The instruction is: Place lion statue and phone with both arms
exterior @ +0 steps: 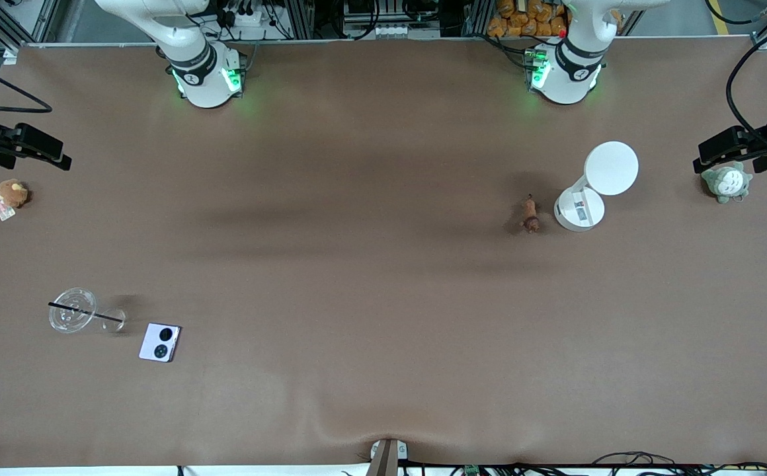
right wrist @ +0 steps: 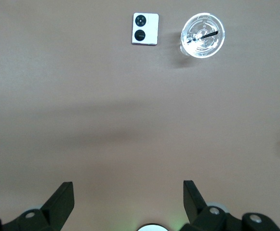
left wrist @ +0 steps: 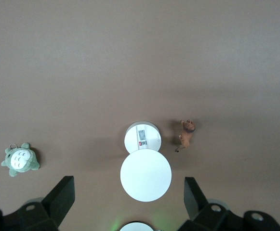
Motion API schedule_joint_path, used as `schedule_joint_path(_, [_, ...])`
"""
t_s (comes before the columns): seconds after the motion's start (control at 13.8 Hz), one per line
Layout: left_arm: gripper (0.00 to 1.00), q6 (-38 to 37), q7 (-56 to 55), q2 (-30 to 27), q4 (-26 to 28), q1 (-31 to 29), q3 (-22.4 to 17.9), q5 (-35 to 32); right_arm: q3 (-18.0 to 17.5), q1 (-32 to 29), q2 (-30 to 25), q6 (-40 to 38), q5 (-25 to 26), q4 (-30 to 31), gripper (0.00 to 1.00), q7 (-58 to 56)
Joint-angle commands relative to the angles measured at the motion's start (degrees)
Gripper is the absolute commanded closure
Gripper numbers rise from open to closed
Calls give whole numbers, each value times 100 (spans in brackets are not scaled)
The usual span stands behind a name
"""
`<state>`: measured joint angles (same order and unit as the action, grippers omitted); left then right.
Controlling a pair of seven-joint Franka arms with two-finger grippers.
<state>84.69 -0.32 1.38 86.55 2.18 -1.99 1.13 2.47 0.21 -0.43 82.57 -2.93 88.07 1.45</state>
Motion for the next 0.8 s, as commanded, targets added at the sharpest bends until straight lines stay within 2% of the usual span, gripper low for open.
schedule_joint_path(0.0, [0,21,6,-6,-42,11,15,-121,-115,-144,-151,-22,91,105,0,-75])
schedule_joint_path(0.72, [0,21,-20,-15,-42,19,59,-121,-124,-135,-142,-22,91,113,0,-75])
